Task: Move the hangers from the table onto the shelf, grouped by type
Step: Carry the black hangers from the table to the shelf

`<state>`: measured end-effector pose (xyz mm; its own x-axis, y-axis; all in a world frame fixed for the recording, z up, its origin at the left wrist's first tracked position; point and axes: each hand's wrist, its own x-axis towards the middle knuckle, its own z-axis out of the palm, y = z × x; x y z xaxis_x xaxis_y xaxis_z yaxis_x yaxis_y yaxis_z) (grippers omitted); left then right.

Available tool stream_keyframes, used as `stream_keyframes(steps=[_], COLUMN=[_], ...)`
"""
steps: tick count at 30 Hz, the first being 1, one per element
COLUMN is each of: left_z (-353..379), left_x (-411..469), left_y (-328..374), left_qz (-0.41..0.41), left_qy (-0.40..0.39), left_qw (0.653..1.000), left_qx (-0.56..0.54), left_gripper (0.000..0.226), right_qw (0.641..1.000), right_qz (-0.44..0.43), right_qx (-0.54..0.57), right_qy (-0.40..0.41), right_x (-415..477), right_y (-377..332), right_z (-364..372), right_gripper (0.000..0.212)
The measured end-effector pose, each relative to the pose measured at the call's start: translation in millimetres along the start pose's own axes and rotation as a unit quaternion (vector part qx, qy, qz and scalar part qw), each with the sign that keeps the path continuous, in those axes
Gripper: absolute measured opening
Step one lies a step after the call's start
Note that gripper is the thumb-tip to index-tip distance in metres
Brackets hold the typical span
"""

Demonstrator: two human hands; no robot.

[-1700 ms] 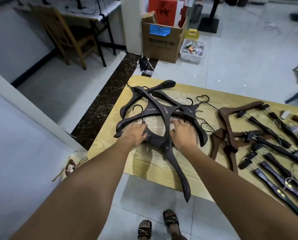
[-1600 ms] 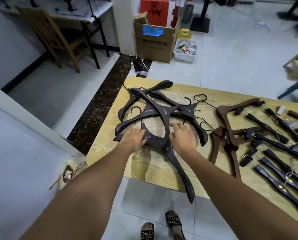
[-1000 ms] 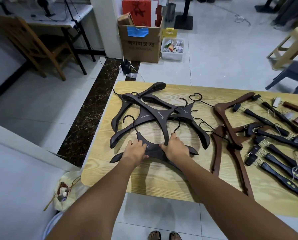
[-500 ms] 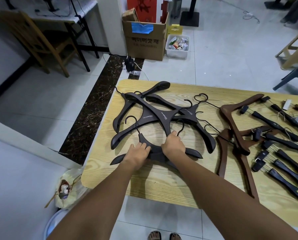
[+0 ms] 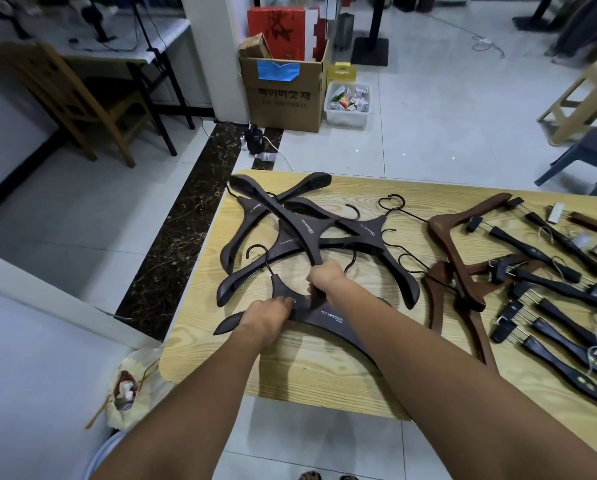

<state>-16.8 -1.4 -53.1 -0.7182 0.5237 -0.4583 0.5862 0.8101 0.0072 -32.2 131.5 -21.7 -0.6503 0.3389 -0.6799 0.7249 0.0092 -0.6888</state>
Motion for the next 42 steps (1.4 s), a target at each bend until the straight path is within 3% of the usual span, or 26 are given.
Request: stream_keyframes(steps=[6, 9, 13, 17, 21, 24, 28, 32, 34, 35, 37, 39, 42], left_z=[-5.6, -10.8, -26.0, -48.9, -78.6, -97.6, -124.7, -156.7, -165.2, -167.4, -170.8, -177.7, -185.1], left_x=[-10.6, -14.4, -23.1, -37.8, -54.8, -61.9, -74.2, -93.6, -103.3, -106.1, -111.8, -118.0, -126.3], left_y=[3.8, 5.0, 7.5, 10.4, 6.9, 3.2, 0.3, -1.7, -7.5, -12.0, -20.9, -26.5, -32.3], left_qz=[-0.005, -0.019, -0.022, -0.023, -0.028, -0.048, -0.041, -0.04, -0.055, -0.057, -0.062, -0.077, -0.068], left_qy=[-0.022, -0.032, -0.021, -0.009, -0.006, -0.006, 0.023, 0.068, 0.082, 0.093, 0.128, 0.161, 0.176], left_qw=[0.999, 0.999, 1.0, 0.999, 0.999, 0.999, 0.998, 0.994, 0.99, 0.989, 0.985, 0.979, 0.975], left_qx=[-0.023, -0.037, 0.004, 0.047, 0.022, 0.014, 0.034, 0.076, 0.099, 0.103, 0.093, 0.095, 0.12], left_gripper=[0.049, 0.057, 0.052, 0.058, 0.053, 0.044, 0.025, 0.028, 0.03, 0.029, 0.024, 0.047, 0.061], right_qw=[0.99, 0.987, 0.98, 0.973, 0.957, 0.907, 0.802, 0.687, 0.657, 0.655, 0.694, 0.742, 0.752], right_qz=[-0.052, -0.101, -0.14, -0.203, -0.261, -0.299, -0.323, -0.357, -0.371, -0.373, -0.374, -0.379, -0.398], right_qx=[0.1, 0.099, 0.1, 0.032, -0.12, -0.296, -0.483, -0.593, -0.609, -0.607, -0.56, -0.494, -0.471], right_qy=[-0.078, -0.07, -0.1, -0.102, -0.045, 0.026, 0.137, 0.221, 0.245, 0.25, 0.254, 0.25, 0.231], right_x=[-32.5, -44.4, -70.4, -91.3, -112.0, -127.5, -149.4, -173.5, -179.5, -180.2, -177.7, -177.3, -180.1], right_y=[-25.5, -36.6, -53.9, -70.9, -90.6, -103.6, -113.2, -128.5, -134.8, -138.3, -145.4, -155.1, -166.1], right_z=[-10.2, -28.3, -54.6, -67.1, -80.8, -92.4, -106.1, -109.6, -106.7, -104.4, -99.3, -93.9, -83.1], right_gripper=[0.017, 0.026, 0.035, 0.033, 0.026, 0.031, 0.027, 0.028, 0.032, 0.034, 0.033, 0.033, 0.037])
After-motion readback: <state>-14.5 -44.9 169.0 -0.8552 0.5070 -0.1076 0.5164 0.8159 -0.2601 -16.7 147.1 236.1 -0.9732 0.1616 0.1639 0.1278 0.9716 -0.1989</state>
